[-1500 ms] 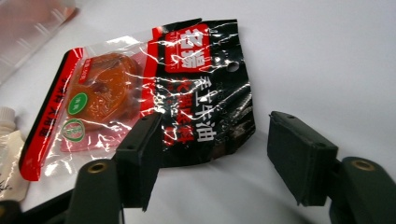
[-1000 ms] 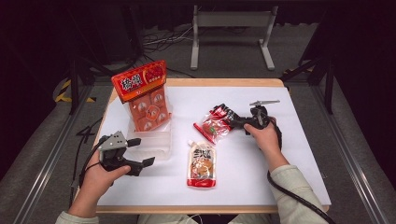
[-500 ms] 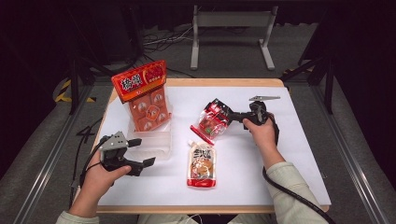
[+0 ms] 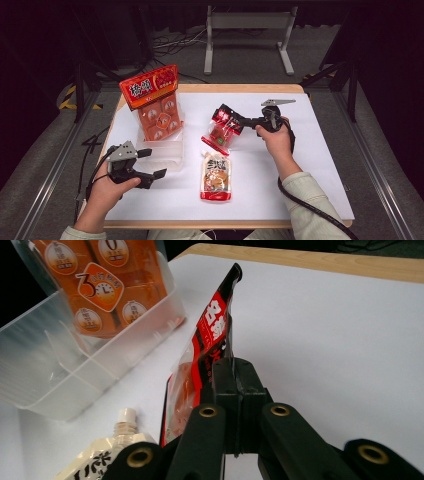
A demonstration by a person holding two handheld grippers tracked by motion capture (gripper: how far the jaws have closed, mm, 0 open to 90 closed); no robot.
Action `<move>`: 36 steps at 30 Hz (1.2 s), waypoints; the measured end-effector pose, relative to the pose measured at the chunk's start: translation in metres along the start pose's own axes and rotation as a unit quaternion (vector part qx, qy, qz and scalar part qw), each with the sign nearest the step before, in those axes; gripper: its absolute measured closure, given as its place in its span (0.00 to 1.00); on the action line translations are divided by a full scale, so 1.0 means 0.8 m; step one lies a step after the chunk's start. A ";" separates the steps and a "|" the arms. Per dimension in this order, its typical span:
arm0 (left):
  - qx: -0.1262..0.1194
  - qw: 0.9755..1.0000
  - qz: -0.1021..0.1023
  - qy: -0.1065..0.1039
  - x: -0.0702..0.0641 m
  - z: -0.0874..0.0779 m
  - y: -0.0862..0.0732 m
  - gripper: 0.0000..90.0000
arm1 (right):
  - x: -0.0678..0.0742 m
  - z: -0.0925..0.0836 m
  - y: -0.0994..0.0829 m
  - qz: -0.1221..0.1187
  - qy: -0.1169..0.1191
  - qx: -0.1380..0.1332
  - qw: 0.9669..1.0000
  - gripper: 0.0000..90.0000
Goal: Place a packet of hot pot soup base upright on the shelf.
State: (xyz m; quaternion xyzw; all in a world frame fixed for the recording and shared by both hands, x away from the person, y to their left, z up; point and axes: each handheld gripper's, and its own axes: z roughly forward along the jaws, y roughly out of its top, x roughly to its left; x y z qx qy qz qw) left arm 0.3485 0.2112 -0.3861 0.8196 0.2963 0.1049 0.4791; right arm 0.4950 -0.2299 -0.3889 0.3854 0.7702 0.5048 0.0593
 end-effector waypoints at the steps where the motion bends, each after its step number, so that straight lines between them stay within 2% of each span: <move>1: -0.001 1.000 0.000 0.001 0.000 0.000 0.000 0.12 | 0.002 0.000 0.001 -0.002 0.001 -0.001 1.000 1.00; 4: -0.010 1.000 -0.002 -0.002 0.000 0.000 0.001 0.12 | 0.013 -0.003 0.006 -0.019 0.000 -0.003 1.000 1.00; 5: -0.017 1.000 -0.011 -0.007 -0.002 0.000 0.001 0.12 | 0.014 -0.004 0.007 -0.026 -0.001 -0.003 1.000 1.00; 6: -0.023 1.000 -0.011 -0.008 -0.002 0.001 0.001 0.12 | 0.017 -0.007 0.008 -0.032 -0.002 -0.003 0.999 1.00; 7: -0.024 1.000 -0.005 -0.007 -0.002 0.002 0.001 0.12 | 0.018 -0.010 0.010 -0.036 -0.002 -0.004 0.999 1.00; 15: -0.030 0.999 -0.012 -0.013 -0.004 0.007 0.003 0.10 | 0.036 -0.035 0.019 -0.070 0.002 -0.018 0.997 1.00; 19: -0.036 0.999 -0.014 -0.020 -0.008 0.010 0.005 0.09 | 0.041 -0.045 0.021 -0.076 0.004 -0.021 0.997 1.00; 25: -0.047 0.999 -0.012 -0.012 -0.008 0.014 0.005 0.05 | 0.049 -0.068 0.025 -0.090 0.008 -0.033 0.995 1.00; 26: -0.048 0.999 -0.013 -0.016 -0.009 0.015 0.005 0.05 | 0.051 -0.071 0.025 -0.092 0.010 -0.034 0.995 1.00; 28: -0.050 0.999 -0.008 -0.021 -0.010 0.016 0.006 0.05 | 0.054 -0.073 0.026 -0.094 0.012 -0.035 0.995 1.00; 30: -0.056 0.998 0.004 -0.028 -0.015 0.018 0.008 0.05 | 0.062 -0.081 0.025 -0.106 0.017 -0.033 0.994 1.00; 34: -0.060 0.998 0.008 -0.030 -0.018 0.019 0.010 0.06 | 0.074 -0.089 0.024 -0.120 0.027 -0.031 0.992 1.00; 35: -0.062 0.998 0.010 -0.027 -0.020 0.021 0.012 0.06 | 0.085 -0.096 0.022 -0.135 0.034 -0.031 0.990 1.00; 36: -0.062 0.998 0.011 -0.027 -0.020 0.021 0.012 0.06 | 0.085 -0.096 0.022 -0.135 0.034 -0.031 0.990 1.00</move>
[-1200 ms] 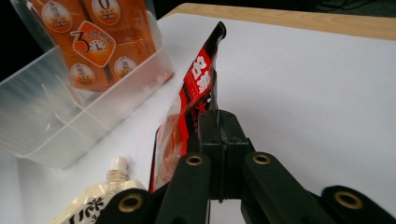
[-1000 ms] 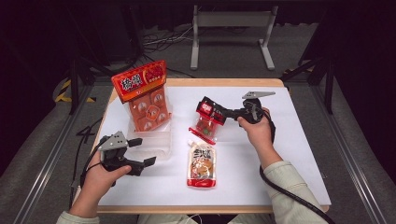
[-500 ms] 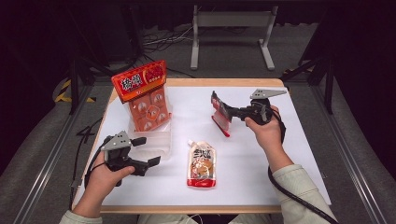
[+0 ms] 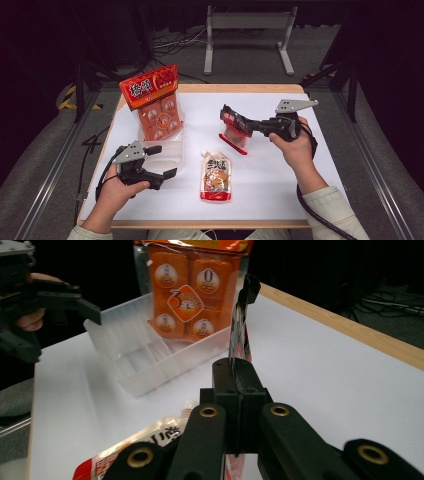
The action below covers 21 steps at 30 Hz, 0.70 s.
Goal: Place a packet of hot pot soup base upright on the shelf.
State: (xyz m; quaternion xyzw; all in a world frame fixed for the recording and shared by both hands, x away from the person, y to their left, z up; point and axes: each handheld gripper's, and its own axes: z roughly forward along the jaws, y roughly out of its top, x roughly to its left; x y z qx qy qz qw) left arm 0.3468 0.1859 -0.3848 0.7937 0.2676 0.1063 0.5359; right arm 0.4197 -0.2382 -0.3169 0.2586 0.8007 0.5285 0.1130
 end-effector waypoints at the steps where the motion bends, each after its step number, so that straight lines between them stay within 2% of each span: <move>1: -0.002 1.000 0.003 0.000 -0.001 0.001 0.001 0.07 | 0.004 -0.002 0.000 -0.002 0.003 -0.001 1.000 1.00; 5: -0.016 1.000 0.001 -0.003 -0.004 0.005 0.004 0.08 | 0.024 -0.012 -0.005 -0.018 0.019 -0.013 1.000 1.00; 9: -0.023 1.000 0.005 -0.003 -0.008 0.012 0.011 0.08 | 0.037 -0.019 -0.011 -0.020 0.035 -0.029 0.999 1.00; 12: -0.028 1.000 0.006 -0.008 -0.012 0.019 0.017 0.09 | 0.045 -0.021 -0.009 -0.030 0.038 -0.019 0.999 1.00; 15: -0.030 0.999 0.014 -0.007 -0.014 0.026 0.023 0.09 | 0.055 -0.024 -0.005 -0.037 0.049 -0.020 0.998 1.00; 17: -0.024 0.999 0.029 -0.005 -0.017 0.033 0.030 0.09 | 0.060 -0.025 -0.004 -0.041 0.055 -0.022 0.997 1.00; 21: -0.033 0.999 0.030 -0.011 -0.020 0.040 0.040 0.10 | 0.067 -0.025 -0.001 -0.047 0.062 -0.024 0.997 1.00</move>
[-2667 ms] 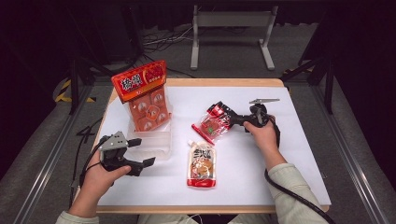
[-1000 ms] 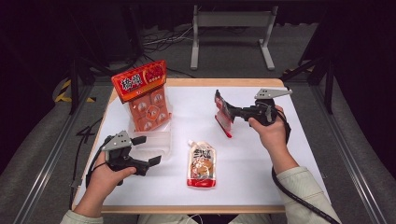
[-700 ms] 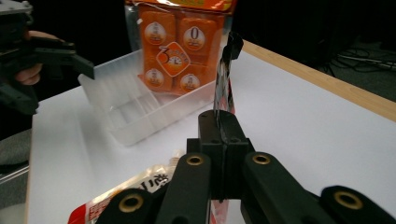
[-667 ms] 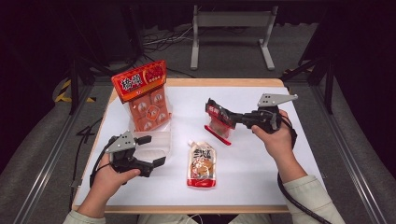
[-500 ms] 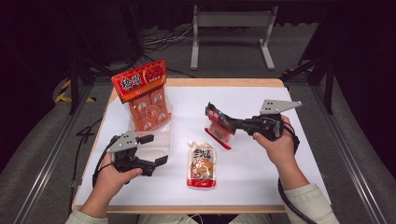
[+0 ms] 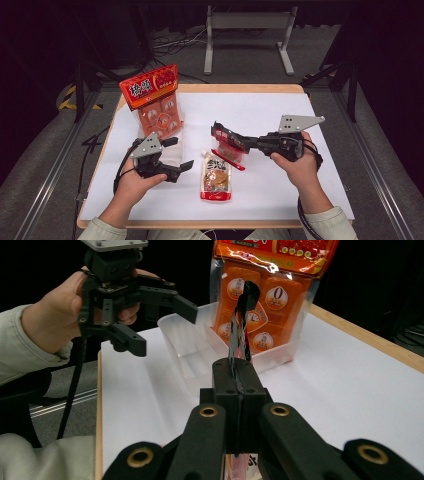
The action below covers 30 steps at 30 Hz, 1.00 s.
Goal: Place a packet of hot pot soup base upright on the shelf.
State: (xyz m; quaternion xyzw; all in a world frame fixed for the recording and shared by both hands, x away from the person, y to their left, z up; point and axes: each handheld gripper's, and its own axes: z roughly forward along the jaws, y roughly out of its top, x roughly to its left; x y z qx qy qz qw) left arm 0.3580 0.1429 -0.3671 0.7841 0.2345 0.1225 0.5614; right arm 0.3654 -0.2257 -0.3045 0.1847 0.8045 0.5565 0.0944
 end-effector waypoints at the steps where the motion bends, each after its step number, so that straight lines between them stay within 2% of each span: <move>1: -0.002 1.000 0.003 -0.003 0.000 0.003 0.004 0.10 | 0.002 0.000 0.001 -0.001 0.001 -0.001 1.000 1.00; 11: -0.016 1.000 0.005 -0.019 -0.001 0.023 0.026 0.11 | 0.016 0.010 0.003 -0.014 0.028 0.007 0.999 1.00; 15: -0.024 0.999 -0.002 -0.027 -0.001 0.027 0.029 0.12 | 0.020 0.014 0.004 -0.017 0.035 0.011 0.999 1.00; 21: -0.021 0.999 -0.002 -0.037 -0.001 0.035 0.028 0.13 | 0.024 0.020 0.004 -0.022 0.041 0.011 0.999 1.00; 24: -0.026 0.998 -0.005 -0.056 -0.001 0.039 0.029 0.16 | 0.025 0.024 0.002 -0.022 0.048 0.010 0.999 1.00; 25: -0.026 0.998 -0.005 -0.056 -0.001 0.039 0.029 0.19 | 0.025 0.024 0.002 -0.022 0.048 0.010 0.999 1.00; 26: -0.029 0.997 -0.011 -0.074 -0.004 0.043 0.029 0.20 | 0.027 0.028 0.002 -0.023 0.052 0.011 0.998 1.00; 30: -0.024 0.996 -0.006 -0.084 -0.010 0.050 0.029 0.26 | 0.028 0.032 0.000 -0.026 0.055 0.012 0.998 1.00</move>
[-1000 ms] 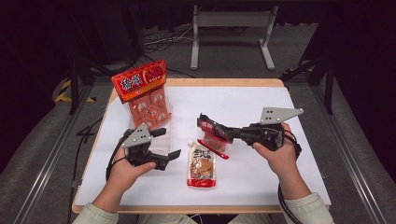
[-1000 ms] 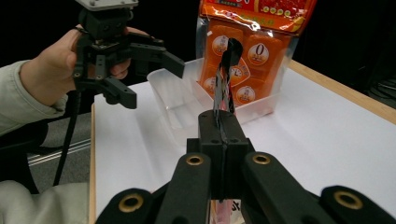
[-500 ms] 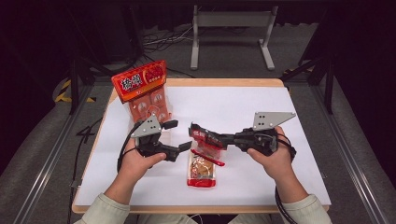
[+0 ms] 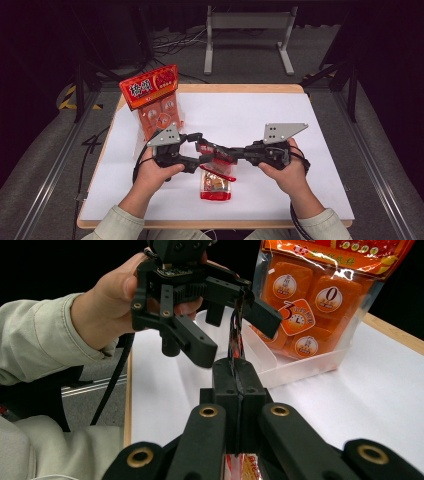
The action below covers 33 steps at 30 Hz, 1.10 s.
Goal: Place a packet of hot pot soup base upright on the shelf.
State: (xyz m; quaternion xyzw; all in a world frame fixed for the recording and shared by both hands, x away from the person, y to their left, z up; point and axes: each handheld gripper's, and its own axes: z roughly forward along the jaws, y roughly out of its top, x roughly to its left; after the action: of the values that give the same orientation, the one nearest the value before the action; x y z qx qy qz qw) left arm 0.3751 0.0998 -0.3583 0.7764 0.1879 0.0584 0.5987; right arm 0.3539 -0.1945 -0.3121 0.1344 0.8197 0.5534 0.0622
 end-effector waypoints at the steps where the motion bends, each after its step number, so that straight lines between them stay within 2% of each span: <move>1: -0.001 1.000 0.003 -0.002 -0.002 0.003 0.000 0.28 | 0.000 0.001 0.000 -0.001 0.000 0.001 1.000 1.00; 3: -0.003 1.000 0.006 -0.008 -0.004 0.008 0.002 0.29 | 0.000 0.003 -0.001 -0.001 -0.001 0.002 1.000 1.00; 6: -0.007 1.000 0.005 -0.017 -0.004 0.009 0.003 0.39 | 0.000 0.004 -0.002 -0.001 0.000 0.001 1.000 1.00; 7: -0.008 1.000 0.012 -0.020 -0.003 0.009 0.003 0.43 | 0.001 0.004 -0.002 0.000 0.000 0.001 1.000 1.00; 9: -0.004 0.999 0.029 -0.020 -0.003 0.006 0.003 0.55 | 0.001 0.003 -0.002 -0.002 -0.006 0.001 1.000 1.00; 10: -0.004 0.999 0.033 -0.028 -0.002 0.004 0.003 0.63 | 0.001 0.003 -0.003 -0.002 -0.009 0.002 1.000 1.00; 12: -0.010 0.999 0.028 -0.044 0.000 0.001 0.002 0.78 | 0.001 0.002 -0.003 -0.002 -0.012 0.001 1.000 1.00; 15: -0.003 0.998 0.037 -0.047 0.001 -0.002 0.004 0.90 | 0.001 0.003 -0.003 -0.003 -0.014 0.003 1.000 1.00; 17: 0.007 0.997 0.048 -0.052 -0.001 -0.005 0.005 0.92 | 0.002 0.005 -0.004 -0.003 -0.012 0.003 1.000 1.00; 19: 0.007 0.997 0.045 -0.058 -0.001 -0.007 0.005 0.95 | 0.001 0.006 -0.004 -0.002 -0.014 0.002 1.000 1.00; 26: 0.013 0.996 0.057 -0.065 -0.003 -0.011 0.011 0.99 | 0.000 0.005 -0.006 0.001 -0.023 -0.003 1.000 0.98; 33: 0.020 0.995 0.076 -0.060 -0.001 -0.021 0.022 0.99 | 0.000 -0.003 -0.007 0.005 -0.034 -0.022 0.999 0.84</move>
State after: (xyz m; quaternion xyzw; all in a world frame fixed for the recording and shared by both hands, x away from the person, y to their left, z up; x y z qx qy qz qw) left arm 0.3731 0.1113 -0.3365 0.8024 0.0931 0.0527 0.5871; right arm 0.3524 -0.1989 -0.3167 0.1561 0.8040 0.5666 0.0905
